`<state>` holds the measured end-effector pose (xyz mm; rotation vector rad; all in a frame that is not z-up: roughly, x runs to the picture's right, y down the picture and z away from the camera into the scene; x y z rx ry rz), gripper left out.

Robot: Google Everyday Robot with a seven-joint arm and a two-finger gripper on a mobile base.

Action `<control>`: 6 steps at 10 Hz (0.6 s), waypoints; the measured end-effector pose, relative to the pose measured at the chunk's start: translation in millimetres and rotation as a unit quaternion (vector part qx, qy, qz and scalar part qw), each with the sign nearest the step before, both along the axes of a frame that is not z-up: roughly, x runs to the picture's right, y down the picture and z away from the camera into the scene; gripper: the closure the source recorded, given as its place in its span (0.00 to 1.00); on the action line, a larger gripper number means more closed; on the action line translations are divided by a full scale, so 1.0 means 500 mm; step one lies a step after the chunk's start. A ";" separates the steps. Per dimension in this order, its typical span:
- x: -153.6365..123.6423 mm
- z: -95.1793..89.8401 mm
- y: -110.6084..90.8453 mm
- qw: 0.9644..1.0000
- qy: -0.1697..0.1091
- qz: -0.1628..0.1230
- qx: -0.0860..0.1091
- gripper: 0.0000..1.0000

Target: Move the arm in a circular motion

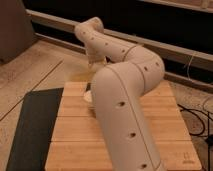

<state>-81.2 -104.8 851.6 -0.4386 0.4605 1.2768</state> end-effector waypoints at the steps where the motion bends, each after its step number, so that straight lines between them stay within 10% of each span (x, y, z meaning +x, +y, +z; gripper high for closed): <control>1: -0.055 -0.001 0.024 1.000 -0.025 -0.008 -0.010 0.35; 6: -0.203 -0.046 0.142 0.993 -0.112 0.015 -0.044 0.35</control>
